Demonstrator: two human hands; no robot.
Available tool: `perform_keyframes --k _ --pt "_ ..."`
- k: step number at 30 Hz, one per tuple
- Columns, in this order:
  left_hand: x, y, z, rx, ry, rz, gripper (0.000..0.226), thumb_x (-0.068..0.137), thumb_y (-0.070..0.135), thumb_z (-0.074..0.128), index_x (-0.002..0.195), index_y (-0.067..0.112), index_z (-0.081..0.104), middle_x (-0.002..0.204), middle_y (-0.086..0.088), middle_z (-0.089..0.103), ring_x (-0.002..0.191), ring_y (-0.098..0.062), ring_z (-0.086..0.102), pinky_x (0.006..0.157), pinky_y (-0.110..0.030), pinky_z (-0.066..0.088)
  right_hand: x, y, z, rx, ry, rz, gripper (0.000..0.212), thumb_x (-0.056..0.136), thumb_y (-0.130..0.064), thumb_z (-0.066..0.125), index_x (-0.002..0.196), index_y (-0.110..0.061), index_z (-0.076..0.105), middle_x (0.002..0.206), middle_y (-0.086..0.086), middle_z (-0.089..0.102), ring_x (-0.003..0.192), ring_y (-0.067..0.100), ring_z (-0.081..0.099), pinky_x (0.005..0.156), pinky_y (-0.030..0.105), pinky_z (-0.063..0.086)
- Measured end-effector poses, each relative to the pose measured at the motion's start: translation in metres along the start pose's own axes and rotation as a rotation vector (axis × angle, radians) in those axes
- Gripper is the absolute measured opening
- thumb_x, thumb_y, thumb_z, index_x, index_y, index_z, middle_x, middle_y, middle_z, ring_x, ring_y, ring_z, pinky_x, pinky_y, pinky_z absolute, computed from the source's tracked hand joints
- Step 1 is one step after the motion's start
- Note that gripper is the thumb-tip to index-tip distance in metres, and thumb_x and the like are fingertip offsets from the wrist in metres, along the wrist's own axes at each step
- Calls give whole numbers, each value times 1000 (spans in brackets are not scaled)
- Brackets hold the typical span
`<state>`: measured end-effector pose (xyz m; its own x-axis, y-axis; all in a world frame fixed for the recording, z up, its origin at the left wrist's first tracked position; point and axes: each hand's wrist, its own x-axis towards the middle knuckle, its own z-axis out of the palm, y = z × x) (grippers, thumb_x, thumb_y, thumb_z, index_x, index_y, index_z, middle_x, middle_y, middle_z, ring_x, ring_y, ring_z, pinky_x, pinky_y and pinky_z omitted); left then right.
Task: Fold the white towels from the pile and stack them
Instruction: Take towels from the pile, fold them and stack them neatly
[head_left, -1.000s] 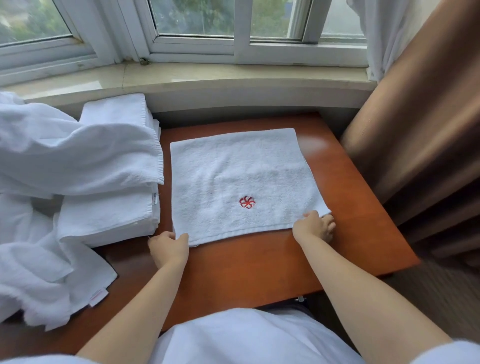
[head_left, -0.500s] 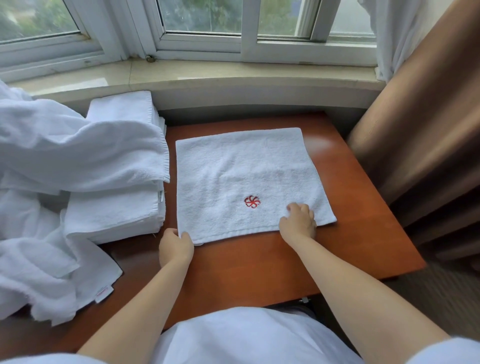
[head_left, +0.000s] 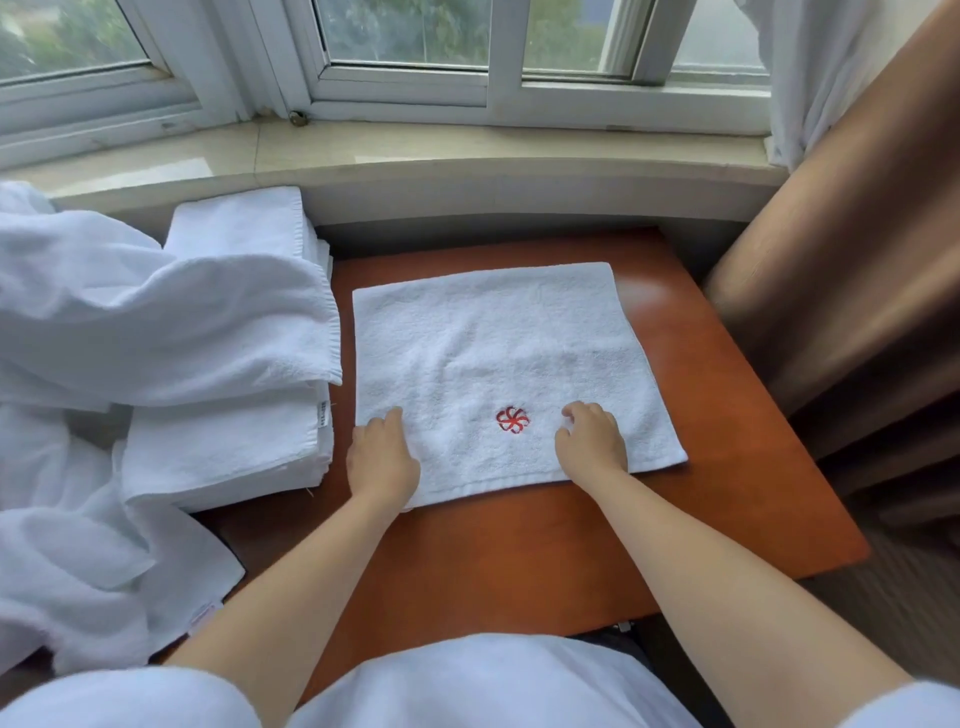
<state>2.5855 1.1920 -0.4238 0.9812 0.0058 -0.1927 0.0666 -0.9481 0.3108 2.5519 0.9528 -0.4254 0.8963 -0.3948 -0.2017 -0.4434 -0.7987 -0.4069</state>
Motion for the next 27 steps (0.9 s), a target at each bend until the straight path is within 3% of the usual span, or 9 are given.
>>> perform_keyframes --k 3,6,9,11,13,18,22,25,27 --pt "21 6 -11 46 -72 75 72 86 0 41 151 21 20 96 -6 59 91 -26 55 66 -33 42 15 1 -10 71 -44 46 37 96 -13 41 131 -15 49 135 1 45 107 20 53 86 34 47" --pt "46 14 -19 -155 -119 -90 72 91 4 39 154 19 7 88 -8 59 72 -22 55 54 -32 40 35 4 -17 137 -36 119 36 97 -15 42 132 -16 47 139 0 39 88 17 53 74 31 45" --pt "72 25 -27 -628 -159 -437 74 95 7 43 153 15 -3 115 -14 62 91 -28 64 74 -35 55 57 6 -24 193 -39 198 37 97 -17 44 134 -14 46 141 1 33 82 19 52 70 30 43" --pt "85 27 -27 -895 -134 -639 69 95 4 45 152 8 6 92 -14 66 71 -24 65 52 -24 53 73 8 -27 209 -33 248 39 97 -19 45 136 -13 44 144 1 30 83 20 51 70 29 42" --pt "95 27 -21 -957 -109 -732 62 94 2 50 147 2 19 68 -14 60 46 -18 54 32 -17 39 87 10 -29 223 -10 290 40 97 -20 45 137 -11 43 146 2 29 84 21 49 72 29 41" --pt "112 25 -15 -991 -63 -813 49 92 1 52 136 -4 30 67 -15 60 38 -18 58 28 -17 40 110 15 -29 279 37 367 40 97 -19 46 136 -10 42 147 1 26 81 23 49 70 29 40" --pt "119 20 -12 -1050 -108 -884 33 92 3 56 123 -8 51 66 -11 61 25 -9 51 28 -14 37 119 17 -25 332 82 404 37 96 -15 48 132 -12 45 151 0 18 74 24 50 63 28 39" --pt "124 20 -14 -1107 -181 -940 13 93 2 54 102 -3 61 42 -8 57 21 -7 46 25 -12 32 129 19 -28 361 91 445 45 92 -15 52 135 -14 41 148 4 20 73 25 48 61 27 37" --pt "125 20 -17 -1112 -205 -947 13 94 2 53 83 -2 59 31 -5 51 20 -6 43 24 -11 29 138 19 -33 422 82 499 51 88 -11 54 136 -14 38 141 8 27 78 27 50 68 33 47"
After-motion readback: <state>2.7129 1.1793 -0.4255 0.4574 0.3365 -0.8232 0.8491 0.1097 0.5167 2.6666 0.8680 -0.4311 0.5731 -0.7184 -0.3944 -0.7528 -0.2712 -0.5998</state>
